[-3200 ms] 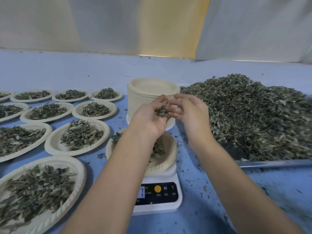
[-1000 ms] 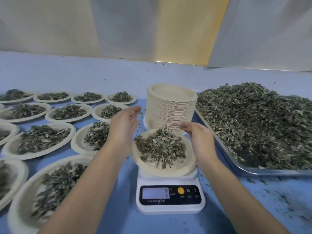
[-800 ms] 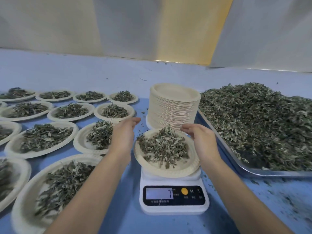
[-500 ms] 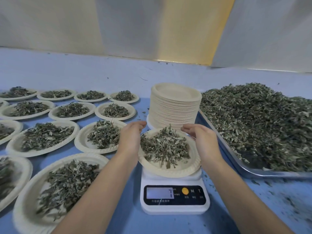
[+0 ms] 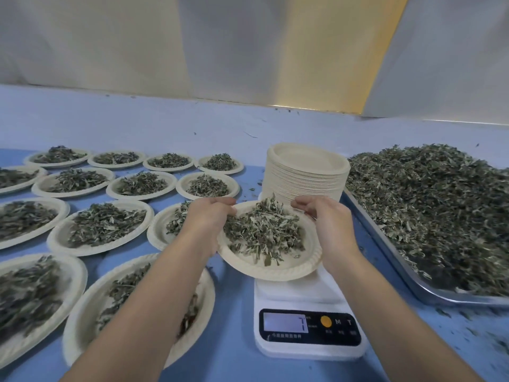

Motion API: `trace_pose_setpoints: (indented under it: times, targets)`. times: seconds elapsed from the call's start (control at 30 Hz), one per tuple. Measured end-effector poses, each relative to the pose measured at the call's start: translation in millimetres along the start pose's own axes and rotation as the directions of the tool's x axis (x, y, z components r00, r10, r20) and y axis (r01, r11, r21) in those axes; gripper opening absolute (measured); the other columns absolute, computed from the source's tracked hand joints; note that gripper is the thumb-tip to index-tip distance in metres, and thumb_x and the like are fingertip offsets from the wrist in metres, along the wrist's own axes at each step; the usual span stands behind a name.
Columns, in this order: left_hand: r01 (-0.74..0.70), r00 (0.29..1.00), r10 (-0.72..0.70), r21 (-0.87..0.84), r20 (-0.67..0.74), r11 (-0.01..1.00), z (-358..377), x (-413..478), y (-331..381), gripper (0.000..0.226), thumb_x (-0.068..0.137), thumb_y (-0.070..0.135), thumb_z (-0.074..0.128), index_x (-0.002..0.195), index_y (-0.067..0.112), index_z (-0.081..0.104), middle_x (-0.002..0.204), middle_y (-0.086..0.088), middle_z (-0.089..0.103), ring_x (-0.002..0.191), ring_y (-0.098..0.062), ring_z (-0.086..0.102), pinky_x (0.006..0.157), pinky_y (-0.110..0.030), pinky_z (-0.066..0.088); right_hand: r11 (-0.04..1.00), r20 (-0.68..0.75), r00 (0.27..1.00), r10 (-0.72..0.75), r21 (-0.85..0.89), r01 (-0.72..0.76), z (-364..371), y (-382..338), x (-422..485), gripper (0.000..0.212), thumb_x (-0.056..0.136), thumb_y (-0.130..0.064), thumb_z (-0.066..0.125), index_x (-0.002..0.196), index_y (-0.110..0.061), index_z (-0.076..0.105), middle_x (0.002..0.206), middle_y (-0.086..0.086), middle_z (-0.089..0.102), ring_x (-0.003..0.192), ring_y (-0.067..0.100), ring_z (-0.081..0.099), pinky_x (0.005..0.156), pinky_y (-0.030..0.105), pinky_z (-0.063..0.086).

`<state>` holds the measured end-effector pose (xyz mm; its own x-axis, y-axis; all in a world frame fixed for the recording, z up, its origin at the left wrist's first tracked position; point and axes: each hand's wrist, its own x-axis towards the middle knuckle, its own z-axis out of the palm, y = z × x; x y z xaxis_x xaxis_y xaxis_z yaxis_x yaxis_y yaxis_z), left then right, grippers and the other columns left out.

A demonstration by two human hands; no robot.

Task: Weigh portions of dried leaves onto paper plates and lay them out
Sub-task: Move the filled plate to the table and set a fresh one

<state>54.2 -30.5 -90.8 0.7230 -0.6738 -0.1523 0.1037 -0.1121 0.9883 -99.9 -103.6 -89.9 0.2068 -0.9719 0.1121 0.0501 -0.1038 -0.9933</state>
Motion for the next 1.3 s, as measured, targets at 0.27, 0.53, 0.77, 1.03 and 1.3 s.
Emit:
trace_pose_setpoints:
  times: [0.27,0.53,0.77,1.03,1.3]
  targets:
    - [0.02,0.988,-0.03,-0.072,-0.152,0.997,-49,20,22,0.029,0.086,-0.004,0.057,0.107,0.012,0.071,0.132,-0.01,0.052,0.12,-0.029,0.044,0.084,-0.036,0.041,0.997,0.065,0.998,-0.014,-0.075,0.019,54,-10,8,0.017,0.087,-0.007,0.05,0.089,0.0,0.066,0.088,0.008,0.066,0.091,0.02,0.056,0.085,0.036,0.046]
    - [-0.032,0.904,-0.022,-0.119,-0.427,0.992,-89,83,41,0.028,0.088,0.009,0.058,0.115,0.002,0.063,0.083,-0.005,0.058,0.08,-0.022,0.052,0.073,-0.031,0.043,0.953,0.341,0.893,0.294,-0.029,-0.303,101,-14,23,0.008,0.092,-0.014,0.056,0.09,-0.007,0.06,0.069,0.006,0.066,0.052,0.014,0.063,0.046,0.02,0.049]
    - [-0.062,0.871,-0.084,-0.28,-0.483,0.958,-103,117,39,0.021,0.084,0.022,0.067,0.095,0.008,0.056,0.095,-0.008,0.059,0.083,-0.024,0.052,0.07,-0.029,0.043,0.882,0.41,0.831,0.375,0.12,-0.456,145,-1,44,0.01,0.094,-0.004,0.056,0.1,0.004,0.058,0.107,0.023,0.061,0.059,0.019,0.06,0.044,0.018,0.049]
    - [0.078,0.979,-0.149,-0.416,-0.141,0.906,-114,126,31,0.019,0.098,0.009,0.045,0.112,-0.003,0.053,0.112,-0.016,0.064,0.091,-0.025,0.062,0.071,-0.033,0.057,0.864,0.301,0.861,0.41,0.175,-0.473,185,8,75,0.032,0.095,-0.001,0.051,0.126,0.007,0.046,0.12,0.022,0.055,0.065,0.021,0.06,0.042,0.02,0.052]
    - [0.137,0.981,-0.172,-0.317,-0.084,0.938,-117,162,30,0.012,0.09,0.0,0.058,0.078,0.001,0.056,0.079,-0.012,0.059,0.067,-0.018,0.058,0.044,-0.02,0.053,0.873,0.296,0.869,0.396,0.171,-0.456,221,10,107,0.038,0.095,-0.002,0.052,0.131,0.005,0.042,0.124,0.018,0.053,0.067,0.02,0.063,0.049,0.021,0.056]
